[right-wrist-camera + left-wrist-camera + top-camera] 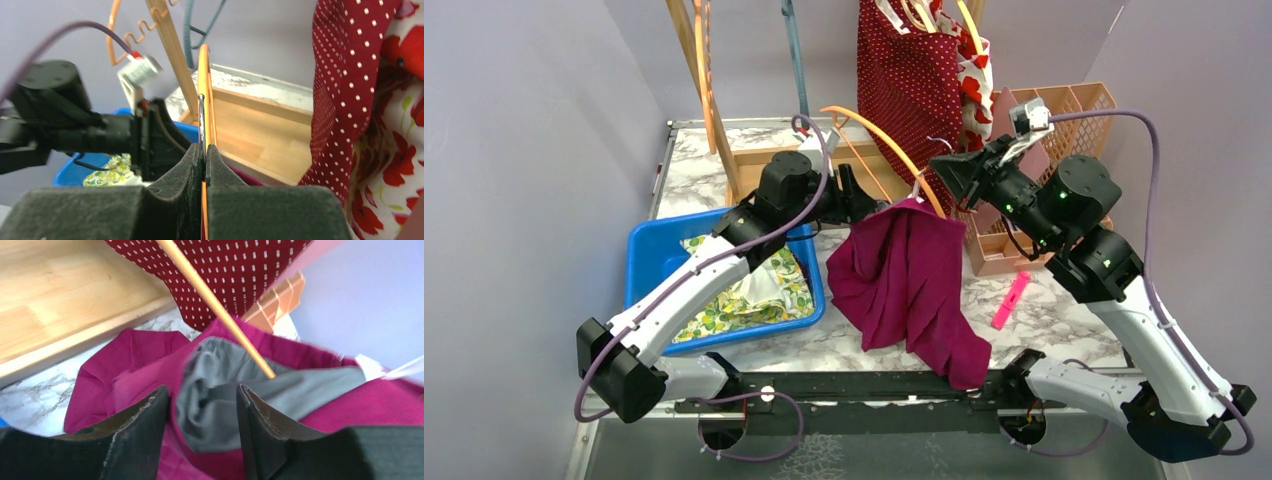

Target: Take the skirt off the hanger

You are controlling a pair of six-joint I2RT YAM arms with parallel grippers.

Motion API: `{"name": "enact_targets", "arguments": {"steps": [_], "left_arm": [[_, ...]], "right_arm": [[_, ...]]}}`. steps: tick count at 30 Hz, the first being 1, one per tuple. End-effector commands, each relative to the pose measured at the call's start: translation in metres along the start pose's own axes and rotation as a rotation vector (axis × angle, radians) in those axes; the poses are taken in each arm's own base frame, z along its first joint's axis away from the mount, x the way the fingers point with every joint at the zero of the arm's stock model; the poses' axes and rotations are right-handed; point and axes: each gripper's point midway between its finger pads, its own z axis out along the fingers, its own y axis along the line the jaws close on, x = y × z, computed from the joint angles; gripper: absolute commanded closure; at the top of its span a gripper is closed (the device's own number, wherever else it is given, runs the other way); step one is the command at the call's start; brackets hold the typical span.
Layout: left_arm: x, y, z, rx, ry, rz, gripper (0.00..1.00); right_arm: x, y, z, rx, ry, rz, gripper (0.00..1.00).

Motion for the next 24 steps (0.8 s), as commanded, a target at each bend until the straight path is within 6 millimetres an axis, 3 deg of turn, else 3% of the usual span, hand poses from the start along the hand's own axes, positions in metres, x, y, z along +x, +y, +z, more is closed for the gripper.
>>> {"name": "enact_targets", "arguments": {"steps": [1, 3, 5, 8, 14, 19, 24], "left_arm": [[-0.047, 0.004, -0.026, -0.145, -0.126, 0.016, 0.35], [-0.055, 0.001, -0.033, -0.151, -0.141, 0.029, 0.27], [-0.059, -0.010, -0.038, -0.107, -0.147, 0.036, 0.24], [-0.061, -0.040, -0.039, 0.030, -0.121, 0.037, 0.24], [-0.076, -0.107, -0.032, 0.234, -0.135, -0.114, 0.24], [-0.089, -0.108, -0.014, 0.193, -0.232, -0.324, 0.36], [-0.099, -0.133, -0.005, 0.295, -0.280, -0.330, 0.33]], "right_arm": [[-0.032, -0.014, -0.011, 0.107, -0.099, 0.042, 0.99], [-0.032, -0.023, -0.012, 0.158, -0.104, 0.042, 0.99], [-0.031, -0.018, -0.008, 0.117, -0.116, -0.001, 0.99], [-0.029, 0.001, -0.003, -0.020, -0.147, -0.109, 0.99], [-0.026, -0.005, 0.004, -0.003, -0.134, -0.189, 0.99], [-0.021, -0.004, 0.002, -0.014, -0.128, -0.203, 0.99], [-0.016, -0.003, 0.001, -0.023, -0.114, -0.189, 0.99]]}}
